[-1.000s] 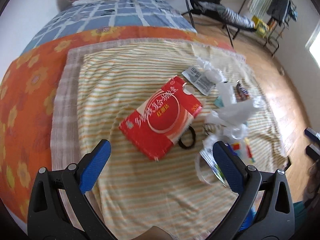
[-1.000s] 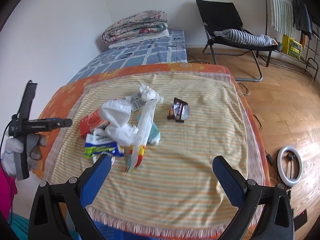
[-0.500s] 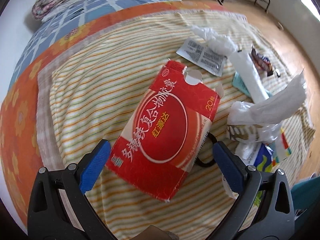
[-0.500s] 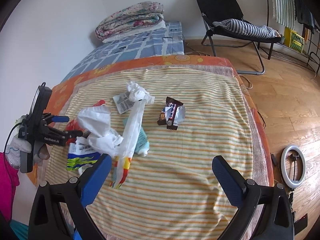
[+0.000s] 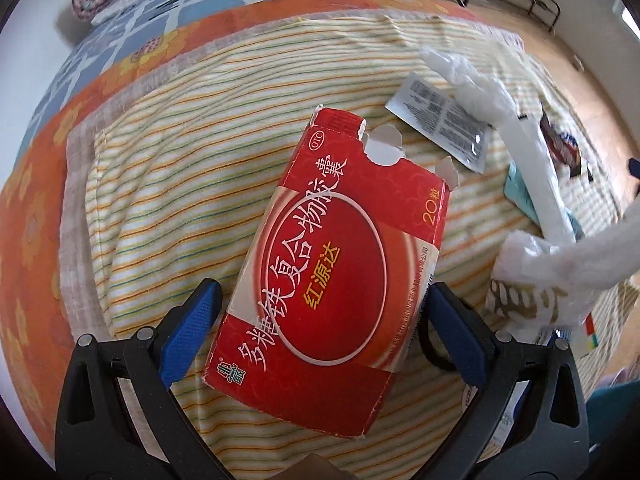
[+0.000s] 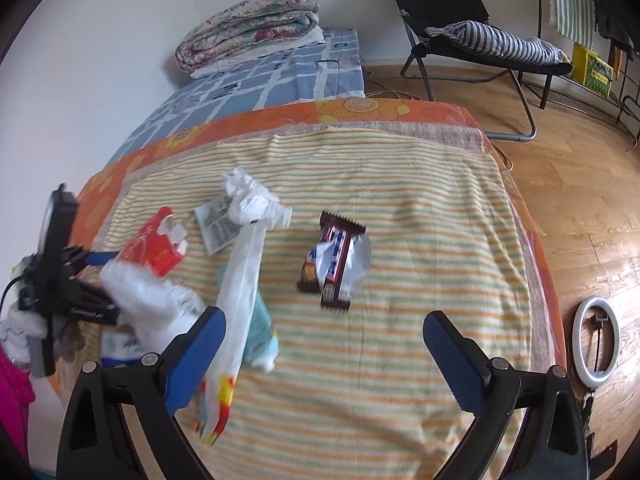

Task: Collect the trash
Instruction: 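Grasp the red medicine box with the left tool while the right tool grasps the chocolate wrapper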

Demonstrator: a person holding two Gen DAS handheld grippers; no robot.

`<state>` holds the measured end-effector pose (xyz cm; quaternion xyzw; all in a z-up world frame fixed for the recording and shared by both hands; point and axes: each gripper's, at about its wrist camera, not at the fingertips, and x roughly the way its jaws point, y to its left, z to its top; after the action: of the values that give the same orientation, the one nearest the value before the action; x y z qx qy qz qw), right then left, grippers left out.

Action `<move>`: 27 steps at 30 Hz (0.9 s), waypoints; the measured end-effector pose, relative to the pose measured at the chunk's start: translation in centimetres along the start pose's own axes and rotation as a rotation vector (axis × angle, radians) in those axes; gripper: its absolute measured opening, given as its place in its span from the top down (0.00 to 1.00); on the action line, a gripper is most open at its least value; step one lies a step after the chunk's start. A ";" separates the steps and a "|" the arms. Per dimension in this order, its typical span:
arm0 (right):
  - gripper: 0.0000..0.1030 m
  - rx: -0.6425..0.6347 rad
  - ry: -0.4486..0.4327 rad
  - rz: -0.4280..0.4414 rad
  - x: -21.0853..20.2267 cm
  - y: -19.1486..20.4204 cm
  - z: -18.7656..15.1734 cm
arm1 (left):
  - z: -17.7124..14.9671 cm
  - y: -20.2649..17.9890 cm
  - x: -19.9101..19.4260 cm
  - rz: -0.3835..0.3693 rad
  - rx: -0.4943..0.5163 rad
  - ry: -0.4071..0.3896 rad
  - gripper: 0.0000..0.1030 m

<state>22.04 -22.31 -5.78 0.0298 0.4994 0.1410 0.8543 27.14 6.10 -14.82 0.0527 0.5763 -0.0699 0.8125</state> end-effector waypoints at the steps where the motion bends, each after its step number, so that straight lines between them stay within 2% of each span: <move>1: 0.05 0.006 0.003 -0.003 0.5 -0.2 0.3 | 0.0 0.3 0.0 -0.004 -0.011 -0.002 0.03; 7: 0.16 0.088 0.065 -0.007 4.2 -1.9 2.3 | 0.2 2.6 -0.5 -0.008 -0.094 -0.027 0.05; 11: 0.21 0.135 0.108 -0.013 6.2 -2.6 2.7 | -0.1 4.4 -1.0 -0.044 -0.171 -0.042 0.05; 14: 0.25 0.141 0.122 -0.031 7.2 -2.7 2.9 | -0.2 5.0 -1.3 -0.035 -0.187 -0.054 0.06; 19: 0.53 0.121 0.136 -0.063 8.0 -2.5 2.9 | -0.6 5.4 -1.7 -0.030 -0.190 -0.068 0.07; 21: 0.66 0.115 0.125 -0.036 7.6 -2.4 2.9 | -1.0 5.3 -1.9 -0.027 -0.194 -0.073 0.07; 22: 0.68 0.120 0.121 -0.022 7.4 -2.6 2.9 | -1.1 5.3 -2.0 -0.026 -0.195 -0.078 0.07; 23: 0.78 0.129 0.114 0.001 7.2 -2.7 2.9 | -1.3 5.3 -2.2 -0.028 -0.198 -0.083 0.07; 27: 0.81 0.125 0.090 0.017 6.1 -2.7 2.7 | -1.9 5.0 -2.8 -0.038 -0.200 -0.091 0.07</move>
<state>27.78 -22.97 -10.14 0.0808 0.5448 0.1182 0.8263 25.36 11.45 -12.77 -0.0427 0.5436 -0.0300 0.8377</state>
